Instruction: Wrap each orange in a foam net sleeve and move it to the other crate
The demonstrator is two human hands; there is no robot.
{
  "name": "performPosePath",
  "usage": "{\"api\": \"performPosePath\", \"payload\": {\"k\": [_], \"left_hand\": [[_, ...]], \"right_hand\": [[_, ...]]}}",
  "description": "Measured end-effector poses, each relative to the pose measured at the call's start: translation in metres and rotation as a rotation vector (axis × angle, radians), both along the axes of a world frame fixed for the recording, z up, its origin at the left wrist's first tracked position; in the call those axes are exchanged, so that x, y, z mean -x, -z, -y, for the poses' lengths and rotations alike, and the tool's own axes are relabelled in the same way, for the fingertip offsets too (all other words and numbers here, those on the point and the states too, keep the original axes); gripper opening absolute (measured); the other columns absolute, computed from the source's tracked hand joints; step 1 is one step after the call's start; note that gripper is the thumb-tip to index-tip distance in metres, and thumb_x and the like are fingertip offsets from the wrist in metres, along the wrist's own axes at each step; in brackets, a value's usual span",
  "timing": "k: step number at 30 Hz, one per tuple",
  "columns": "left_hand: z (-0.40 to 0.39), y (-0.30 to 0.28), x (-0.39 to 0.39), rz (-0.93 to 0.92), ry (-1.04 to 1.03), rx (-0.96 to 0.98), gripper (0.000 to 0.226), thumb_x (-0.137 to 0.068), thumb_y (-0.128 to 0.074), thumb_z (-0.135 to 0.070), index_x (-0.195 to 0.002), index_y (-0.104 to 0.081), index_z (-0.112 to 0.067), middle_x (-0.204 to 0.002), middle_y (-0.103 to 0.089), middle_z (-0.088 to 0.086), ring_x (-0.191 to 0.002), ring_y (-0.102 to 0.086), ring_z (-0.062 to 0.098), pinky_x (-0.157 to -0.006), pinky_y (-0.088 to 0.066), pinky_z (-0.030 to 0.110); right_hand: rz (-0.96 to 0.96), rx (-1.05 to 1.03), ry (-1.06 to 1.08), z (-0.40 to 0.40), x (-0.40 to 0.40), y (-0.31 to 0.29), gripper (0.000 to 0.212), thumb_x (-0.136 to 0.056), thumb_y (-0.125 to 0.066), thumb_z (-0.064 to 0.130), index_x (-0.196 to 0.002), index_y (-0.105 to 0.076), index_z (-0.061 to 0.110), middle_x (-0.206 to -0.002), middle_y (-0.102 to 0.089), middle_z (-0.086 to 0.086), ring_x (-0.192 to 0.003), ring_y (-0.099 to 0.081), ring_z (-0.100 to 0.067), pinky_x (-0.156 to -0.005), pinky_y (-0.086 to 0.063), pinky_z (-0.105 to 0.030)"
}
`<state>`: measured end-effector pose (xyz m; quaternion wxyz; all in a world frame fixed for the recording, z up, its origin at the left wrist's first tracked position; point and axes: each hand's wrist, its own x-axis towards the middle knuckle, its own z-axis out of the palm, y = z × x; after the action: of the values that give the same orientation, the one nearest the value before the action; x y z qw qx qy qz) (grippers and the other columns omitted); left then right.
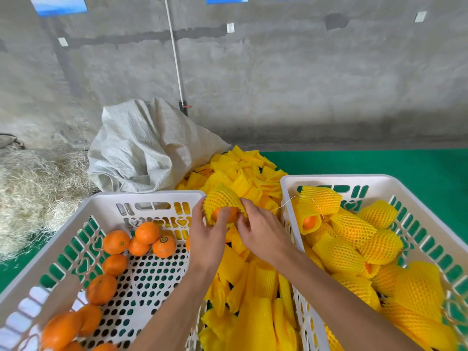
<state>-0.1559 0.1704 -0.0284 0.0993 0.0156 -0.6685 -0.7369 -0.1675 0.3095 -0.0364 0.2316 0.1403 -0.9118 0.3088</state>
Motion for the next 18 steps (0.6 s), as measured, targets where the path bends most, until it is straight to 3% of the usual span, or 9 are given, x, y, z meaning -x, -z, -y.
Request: {"api": "performPosePath", "payload": {"k": [3,6,9,11,12,15,18], "left_hand": [[-0.003,0.000,0.000,0.040,0.048,0.005,0.044,-0.093,-0.080,-0.029,-0.131,-0.058,-0.020,-0.110,-0.076,-0.001,-0.106,-0.074,0.022,-0.090,-0.062,0.053],[-0.002,0.002,0.000,0.001,0.018,0.130,0.029,-0.089,-0.082,-0.039,-0.111,-0.064,-0.039,-0.101,-0.076,-0.014,-0.093,-0.075,0.014,-0.082,-0.064,0.049],[-0.002,0.002,-0.002,-0.019,-0.006,0.121,0.045,-0.090,-0.081,-0.037,-0.125,-0.054,-0.048,-0.101,-0.070,-0.033,-0.095,-0.072,0.001,-0.077,-0.064,0.028],[-0.002,0.002,-0.001,-0.054,-0.052,0.133,0.049,-0.091,-0.080,-0.034,-0.130,-0.053,-0.043,-0.102,-0.065,-0.042,-0.097,-0.063,-0.019,-0.078,-0.054,0.010],[-0.002,0.001,-0.001,-0.066,-0.076,0.127,0.048,-0.090,-0.081,-0.033,-0.129,-0.055,-0.040,-0.103,-0.065,-0.041,-0.098,-0.060,-0.022,-0.078,-0.050,0.007],[-0.001,0.002,0.001,-0.099,-0.154,0.064,0.045,-0.089,-0.082,-0.025,-0.126,-0.056,-0.027,-0.101,-0.068,-0.025,-0.094,-0.065,-0.011,-0.073,-0.050,0.009],[-0.002,0.003,-0.001,-0.116,-0.212,0.024,0.043,-0.091,-0.079,-0.022,-0.123,-0.051,-0.029,-0.105,-0.065,-0.016,-0.090,-0.064,-0.016,-0.067,-0.048,0.004]], "right_hand": [[-0.014,0.000,0.007,-0.003,0.001,-0.003,0.043,-0.107,-0.049,0.026,-0.147,-0.050,0.013,-0.126,-0.069,-0.009,-0.105,-0.068,-0.026,-0.076,-0.050,-0.028],[-0.048,-0.018,0.018,-0.005,0.001,-0.006,0.040,-0.106,-0.051,0.023,-0.145,-0.053,0.013,-0.131,-0.068,-0.009,-0.108,-0.068,-0.026,-0.078,-0.048,-0.024],[-0.090,-0.039,0.004,-0.005,0.000,-0.008,0.036,-0.104,-0.054,0.021,-0.138,-0.059,0.010,-0.125,-0.071,-0.010,-0.102,-0.071,-0.027,-0.074,-0.047,-0.023],[-0.133,-0.062,-0.013,-0.004,-0.002,-0.011,0.034,-0.102,-0.055,0.019,-0.133,-0.062,0.007,-0.119,-0.073,-0.011,-0.097,-0.072,-0.027,-0.071,-0.052,-0.025],[-0.162,-0.075,-0.021,-0.004,-0.002,-0.013,0.034,-0.101,-0.055,0.018,-0.131,-0.064,0.007,-0.116,-0.074,-0.011,-0.094,-0.073,-0.026,-0.069,-0.054,-0.026],[-0.234,-0.129,-0.069,0.000,-0.003,-0.019,0.034,-0.100,-0.056,0.016,-0.130,-0.065,0.004,-0.111,-0.075,-0.011,-0.092,-0.073,-0.024,-0.067,-0.057,-0.027],[-0.277,-0.165,-0.096,0.006,-0.004,-0.022,0.034,-0.100,-0.058,0.015,-0.131,-0.065,0.003,-0.109,-0.075,-0.010,-0.092,-0.073,-0.022,-0.068,-0.058,-0.027]]}}
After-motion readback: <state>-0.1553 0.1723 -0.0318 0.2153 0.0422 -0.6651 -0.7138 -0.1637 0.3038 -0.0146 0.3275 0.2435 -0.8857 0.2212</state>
